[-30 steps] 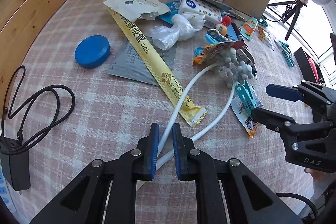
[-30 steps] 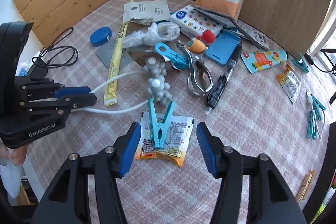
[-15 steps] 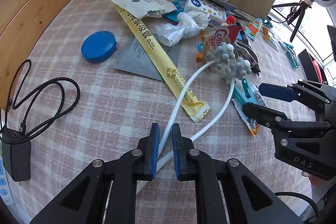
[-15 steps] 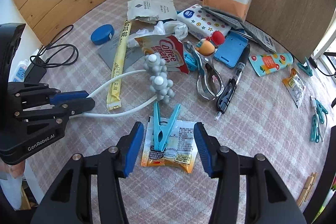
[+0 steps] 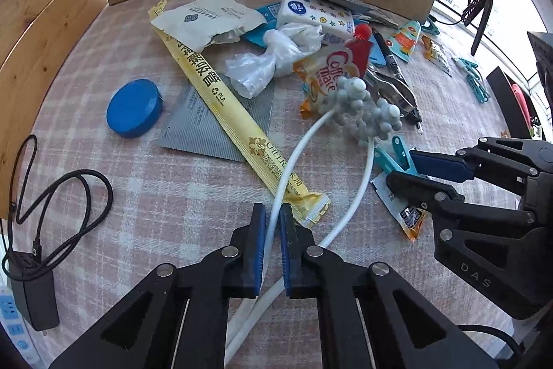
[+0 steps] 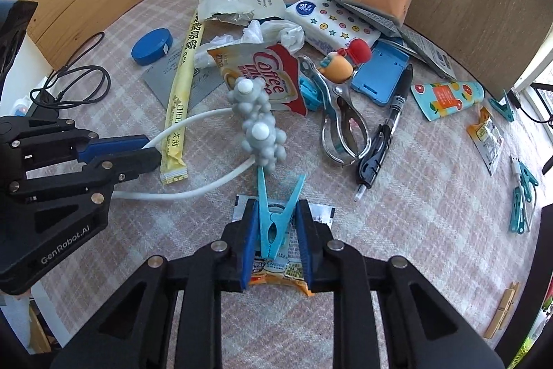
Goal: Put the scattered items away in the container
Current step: 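Lift the clothespin with the right tool while the left tool lifts the cable, then carry the cable and clothespin into the black tray and open both tools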
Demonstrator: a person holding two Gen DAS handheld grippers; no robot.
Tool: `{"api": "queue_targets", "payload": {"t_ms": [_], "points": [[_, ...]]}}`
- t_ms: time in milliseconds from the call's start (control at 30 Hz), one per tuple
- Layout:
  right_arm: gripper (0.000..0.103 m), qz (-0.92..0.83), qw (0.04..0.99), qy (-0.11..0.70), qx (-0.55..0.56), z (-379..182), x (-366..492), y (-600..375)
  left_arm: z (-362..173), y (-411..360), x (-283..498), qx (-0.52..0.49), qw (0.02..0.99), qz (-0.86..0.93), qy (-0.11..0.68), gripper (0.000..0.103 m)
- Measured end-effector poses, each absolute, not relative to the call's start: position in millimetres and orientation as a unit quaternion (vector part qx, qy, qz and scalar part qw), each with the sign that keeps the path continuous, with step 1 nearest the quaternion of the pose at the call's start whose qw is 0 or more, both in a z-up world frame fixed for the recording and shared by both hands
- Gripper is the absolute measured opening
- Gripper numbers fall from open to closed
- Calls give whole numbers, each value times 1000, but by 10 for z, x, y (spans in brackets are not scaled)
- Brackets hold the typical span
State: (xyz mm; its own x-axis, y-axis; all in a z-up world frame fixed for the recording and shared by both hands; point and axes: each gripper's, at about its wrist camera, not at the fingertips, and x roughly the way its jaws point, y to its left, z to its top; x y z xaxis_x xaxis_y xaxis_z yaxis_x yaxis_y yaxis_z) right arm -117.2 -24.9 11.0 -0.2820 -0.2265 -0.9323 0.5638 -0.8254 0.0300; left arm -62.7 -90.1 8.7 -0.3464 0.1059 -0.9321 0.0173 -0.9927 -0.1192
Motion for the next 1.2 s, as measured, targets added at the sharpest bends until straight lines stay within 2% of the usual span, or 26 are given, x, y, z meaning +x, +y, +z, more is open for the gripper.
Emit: {"api": "queue_targets", "payload": {"t_ms": [233, 400, 833, 1200], "points": [[21, -790, 244, 96, 554, 184, -1213, -26, 119, -1156, -397, -565, 36, 812, -144, 4], [21, -796, 246, 74, 548, 301, -1172, 95, 362, -1229, -270, -540, 40, 821, -182, 4], [21, -838, 203, 12, 507, 799, -1095, 622, 833, -896, -347, -508, 69, 842, -165, 4], [21, -880, 76, -57, 466, 1106, -1036, 1977, 1226, 246, -834, -489, 175, 848, -103, 4]]}}
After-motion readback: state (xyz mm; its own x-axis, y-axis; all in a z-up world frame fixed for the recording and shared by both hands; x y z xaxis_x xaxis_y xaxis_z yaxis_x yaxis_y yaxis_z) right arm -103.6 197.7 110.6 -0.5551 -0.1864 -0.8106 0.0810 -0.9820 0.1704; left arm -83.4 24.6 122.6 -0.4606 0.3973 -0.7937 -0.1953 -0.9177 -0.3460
